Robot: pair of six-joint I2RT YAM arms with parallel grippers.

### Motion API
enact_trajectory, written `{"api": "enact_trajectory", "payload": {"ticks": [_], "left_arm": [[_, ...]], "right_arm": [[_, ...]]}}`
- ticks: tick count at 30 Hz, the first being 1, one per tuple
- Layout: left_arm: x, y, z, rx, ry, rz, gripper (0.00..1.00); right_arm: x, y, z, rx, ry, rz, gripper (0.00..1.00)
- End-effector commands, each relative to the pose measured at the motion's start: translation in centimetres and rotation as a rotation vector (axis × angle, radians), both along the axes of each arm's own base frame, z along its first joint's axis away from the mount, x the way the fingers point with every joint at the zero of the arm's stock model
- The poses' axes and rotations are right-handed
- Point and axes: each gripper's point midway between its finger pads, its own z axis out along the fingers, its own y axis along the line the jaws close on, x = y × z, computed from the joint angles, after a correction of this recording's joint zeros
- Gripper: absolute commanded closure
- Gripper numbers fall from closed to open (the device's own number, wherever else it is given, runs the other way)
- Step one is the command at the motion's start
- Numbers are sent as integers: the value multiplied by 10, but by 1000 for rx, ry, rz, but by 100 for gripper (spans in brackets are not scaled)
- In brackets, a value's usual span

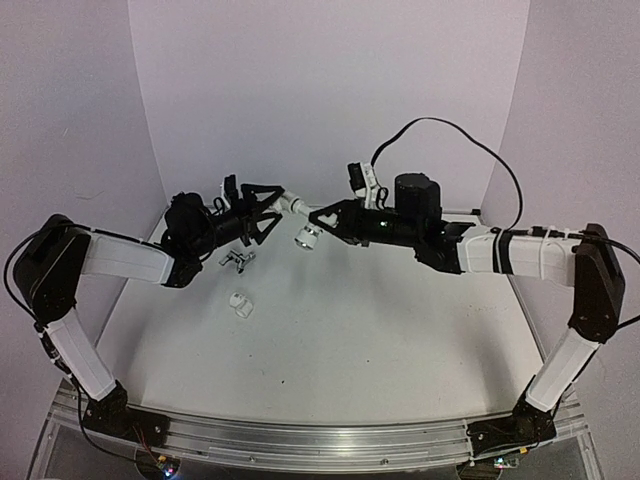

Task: Install the water faucets

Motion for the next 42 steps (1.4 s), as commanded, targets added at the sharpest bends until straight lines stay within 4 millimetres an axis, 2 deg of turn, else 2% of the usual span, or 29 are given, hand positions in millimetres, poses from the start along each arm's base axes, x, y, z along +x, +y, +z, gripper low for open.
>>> {"api": "enact_trajectory", "payload": {"ticks": [1, 3, 5, 9, 13, 18, 22, 27, 33, 37, 42], "left_arm": [[-8, 24, -11, 97, 109, 50, 12], [-11, 32, -19, 109, 174, 64, 13], [-10, 31, -22, 136, 233, 57, 16], [-5, 22, -28, 197, 352, 20, 22], [-1, 14, -35, 225, 463, 17, 21], [4, -8, -39, 228, 534, -20, 20], [8, -21, -37, 225, 537, -33, 19], [11, -26, -38, 226, 542, -21, 19], [12, -38, -43, 241, 542, -44, 21], [12, -44, -45, 249, 534, -64, 31], [14, -43, -37, 261, 483, -52, 51]], "right_arm": [[16, -27, 28, -208, -343, -131, 100], [21, -32, 18, -299, -381, -146, 100], [24, -36, 16, -365, -440, -163, 100], [25, -34, 10, -547, -573, -197, 100], [29, -32, 1, -797, -717, -255, 100], [27, -23, -5, -955, -817, -273, 100], [22, -13, -8, -1004, -858, -264, 100], [18, -1, -16, -1046, -888, -248, 100], [12, 14, -13, -1042, -914, -234, 100], [10, 23, -11, -1027, -922, -225, 100], [-1, 28, -2, -916, -869, -198, 100]]}}
